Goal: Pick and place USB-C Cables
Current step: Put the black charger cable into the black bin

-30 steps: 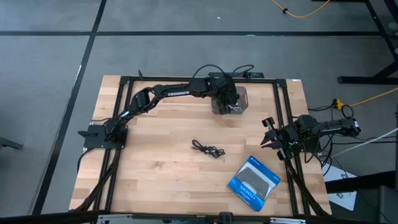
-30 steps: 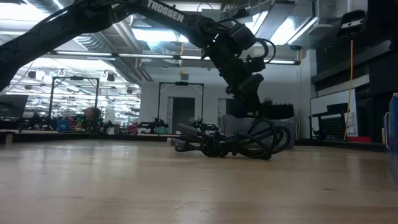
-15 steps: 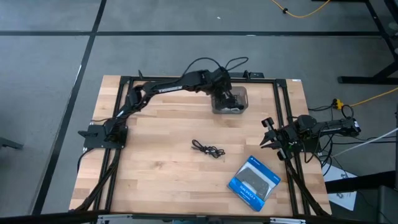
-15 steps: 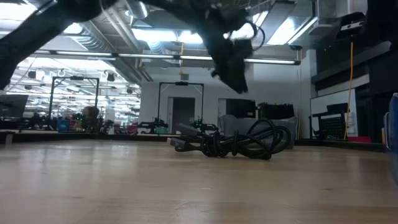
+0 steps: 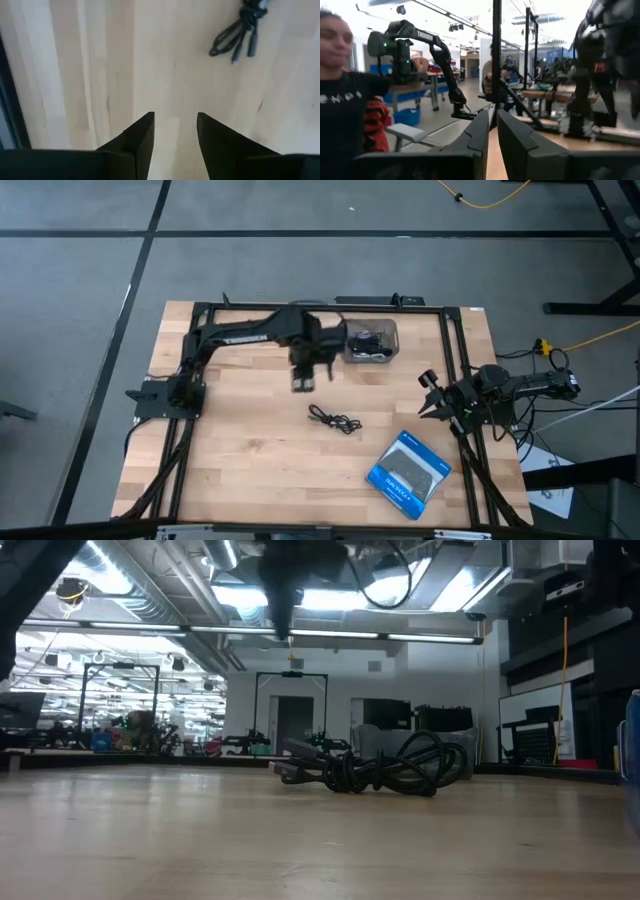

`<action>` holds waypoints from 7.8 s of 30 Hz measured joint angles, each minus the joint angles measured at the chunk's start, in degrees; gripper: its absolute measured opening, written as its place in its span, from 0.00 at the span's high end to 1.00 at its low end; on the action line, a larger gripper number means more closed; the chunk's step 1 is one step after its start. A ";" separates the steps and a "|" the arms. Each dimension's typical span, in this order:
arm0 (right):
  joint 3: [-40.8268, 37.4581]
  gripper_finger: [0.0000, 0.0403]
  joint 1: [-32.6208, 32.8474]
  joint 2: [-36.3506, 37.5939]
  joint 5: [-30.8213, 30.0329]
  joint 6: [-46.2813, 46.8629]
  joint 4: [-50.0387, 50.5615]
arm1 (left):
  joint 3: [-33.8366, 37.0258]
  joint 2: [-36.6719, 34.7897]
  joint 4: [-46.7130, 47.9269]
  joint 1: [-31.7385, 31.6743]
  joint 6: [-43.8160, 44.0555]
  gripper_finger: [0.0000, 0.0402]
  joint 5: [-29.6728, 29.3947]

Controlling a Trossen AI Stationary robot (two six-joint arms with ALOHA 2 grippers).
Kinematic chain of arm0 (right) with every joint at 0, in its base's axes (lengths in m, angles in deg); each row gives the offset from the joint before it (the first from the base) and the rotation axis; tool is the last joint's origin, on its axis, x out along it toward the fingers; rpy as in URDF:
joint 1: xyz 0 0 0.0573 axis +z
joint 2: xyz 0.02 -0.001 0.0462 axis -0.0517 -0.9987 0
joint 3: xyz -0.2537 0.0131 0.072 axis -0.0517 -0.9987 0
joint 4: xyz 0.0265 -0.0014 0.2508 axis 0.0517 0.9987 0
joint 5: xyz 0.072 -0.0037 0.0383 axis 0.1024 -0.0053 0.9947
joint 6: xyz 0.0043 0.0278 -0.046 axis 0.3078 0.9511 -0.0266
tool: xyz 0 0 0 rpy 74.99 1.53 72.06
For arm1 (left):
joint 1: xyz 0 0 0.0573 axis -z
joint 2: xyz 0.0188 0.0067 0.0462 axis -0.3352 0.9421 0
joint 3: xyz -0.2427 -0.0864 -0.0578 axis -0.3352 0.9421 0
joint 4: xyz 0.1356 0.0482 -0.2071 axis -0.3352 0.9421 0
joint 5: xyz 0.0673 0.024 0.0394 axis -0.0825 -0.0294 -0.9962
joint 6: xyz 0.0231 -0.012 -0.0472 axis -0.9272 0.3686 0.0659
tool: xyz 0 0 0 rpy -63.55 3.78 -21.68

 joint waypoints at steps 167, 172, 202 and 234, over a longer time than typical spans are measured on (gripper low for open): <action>73.42 0.89 -5.29 -90.76 -24.86 -0.33 51.27 | 122.62 -115.26 -92.71 6.08 -8.40 0.66 -3.32; 73.42 0.89 -5.29 -95.42 -24.86 -0.41 51.27 | 122.62 -115.26 -92.71 6.08 -8.40 0.66 -3.32; 73.24 0.89 -1.45 -98.31 -19.84 3.03 51.10 | 122.64 -115.26 -92.87 6.09 -8.40 0.66 -3.36; 73.13 0.55 2.37 -105.67 -24.08 6.89 48.86 | 122.64 -115.24 -92.94 6.10 -8.40 0.66 -3.36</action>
